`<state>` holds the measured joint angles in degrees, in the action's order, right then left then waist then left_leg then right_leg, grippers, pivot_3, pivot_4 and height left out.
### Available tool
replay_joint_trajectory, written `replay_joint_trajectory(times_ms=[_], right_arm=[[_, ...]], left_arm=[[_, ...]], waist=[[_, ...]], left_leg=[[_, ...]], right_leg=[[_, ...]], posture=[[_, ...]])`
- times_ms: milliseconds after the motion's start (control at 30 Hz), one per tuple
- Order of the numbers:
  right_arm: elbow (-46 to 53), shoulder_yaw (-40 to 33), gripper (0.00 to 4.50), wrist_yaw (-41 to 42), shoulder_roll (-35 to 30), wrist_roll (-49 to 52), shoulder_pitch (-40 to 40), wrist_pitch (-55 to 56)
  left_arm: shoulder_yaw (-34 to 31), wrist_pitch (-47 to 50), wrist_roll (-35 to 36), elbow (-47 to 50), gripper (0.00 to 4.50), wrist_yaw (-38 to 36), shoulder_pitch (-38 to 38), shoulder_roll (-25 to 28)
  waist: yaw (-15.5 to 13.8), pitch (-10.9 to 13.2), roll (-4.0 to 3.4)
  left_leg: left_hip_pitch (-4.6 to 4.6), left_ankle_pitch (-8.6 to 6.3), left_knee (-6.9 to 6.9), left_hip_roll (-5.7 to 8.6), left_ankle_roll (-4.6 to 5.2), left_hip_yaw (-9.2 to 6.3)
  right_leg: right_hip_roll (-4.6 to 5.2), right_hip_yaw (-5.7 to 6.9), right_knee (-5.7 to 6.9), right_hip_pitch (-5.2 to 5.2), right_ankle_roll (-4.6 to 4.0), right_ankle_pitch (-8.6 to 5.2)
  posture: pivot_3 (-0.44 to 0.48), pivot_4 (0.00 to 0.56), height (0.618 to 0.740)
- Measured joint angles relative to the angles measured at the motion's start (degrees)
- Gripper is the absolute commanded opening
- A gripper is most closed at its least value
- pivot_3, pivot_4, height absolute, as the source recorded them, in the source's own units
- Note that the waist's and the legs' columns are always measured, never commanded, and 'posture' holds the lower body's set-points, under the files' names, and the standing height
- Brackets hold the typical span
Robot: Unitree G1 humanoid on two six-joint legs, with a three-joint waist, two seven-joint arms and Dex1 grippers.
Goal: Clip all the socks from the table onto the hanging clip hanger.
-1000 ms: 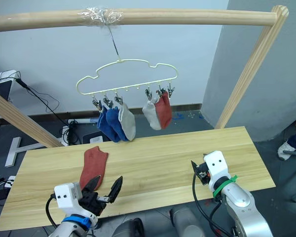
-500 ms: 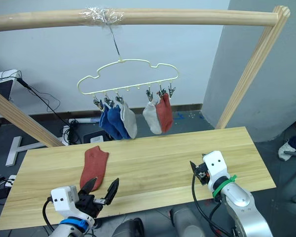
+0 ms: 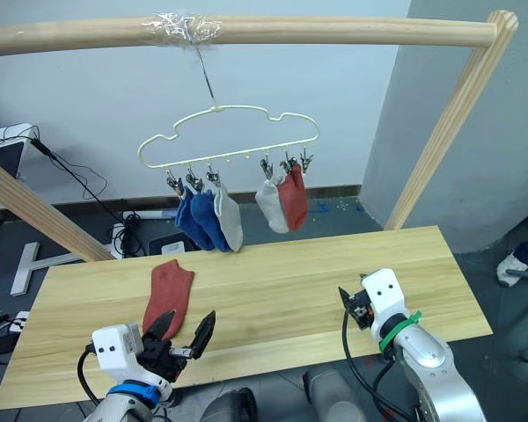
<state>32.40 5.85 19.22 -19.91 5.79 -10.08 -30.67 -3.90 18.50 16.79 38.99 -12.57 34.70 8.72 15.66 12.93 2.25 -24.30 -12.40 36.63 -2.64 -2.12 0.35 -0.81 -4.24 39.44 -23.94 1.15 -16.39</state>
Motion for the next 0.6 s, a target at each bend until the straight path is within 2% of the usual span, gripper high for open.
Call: replay_joint_trajectory(times_ms=[133,267,400,600], right_arm=[[-0.2,0.03,2.81,0.11,-0.09,-0.06,0.11,0.1],[-1.71,0.23,2.81,0.41,-0.21,-0.12,3.35,0.11],[-2.8,-0.99,2.81,0.28,2.03,2.15,12.49,-3.55],[-2.78,-2.26,2.81,-2.44,6.5,4.48,20.47,-10.71]], left_arm=[[-0.01,1.48,0.01,1.2,4.35,0.75,-0.85,0.15],[-1.18,5.13,0.64,1.42,4.35,0.94,-5.3,1.78],[-3.8,10.5,1.84,1.05,4.35,-0.09,-12.68,7.08],[-8.89,18.76,8.84,-2.14,4.35,-4.45,-25.06,14.66]], waist=[[-0.06,0.0,0.0],[-0.1,0.0,0.0],[0.0,-0.02,0.03],[-0.87,-0.03,0.04]], left_leg=[[0.0,0.0,0.0,0.01,0.0,0.0],[0.11,0.0,0.05,0.03,0.01,0.0],[0.5,0.01,0.07,0.06,0.01,-0.1],[0.39,0.0,0.05,0.06,0.0,-0.18]], right_leg=[[0.0,0.0,0.0,0.01,0.01,0.0],[-0.06,-0.01,0.06,0.12,0.04,0.02],[-0.12,0.04,0.06,0.53,0.06,0.04],[-0.14,0.13,0.04,0.52,0.1,0.04]], posture=[[-0.27,0.211,0.74],[-0.271,0.207,0.74],[-0.269,0.204,0.74],[-0.277,0.198,0.74]])
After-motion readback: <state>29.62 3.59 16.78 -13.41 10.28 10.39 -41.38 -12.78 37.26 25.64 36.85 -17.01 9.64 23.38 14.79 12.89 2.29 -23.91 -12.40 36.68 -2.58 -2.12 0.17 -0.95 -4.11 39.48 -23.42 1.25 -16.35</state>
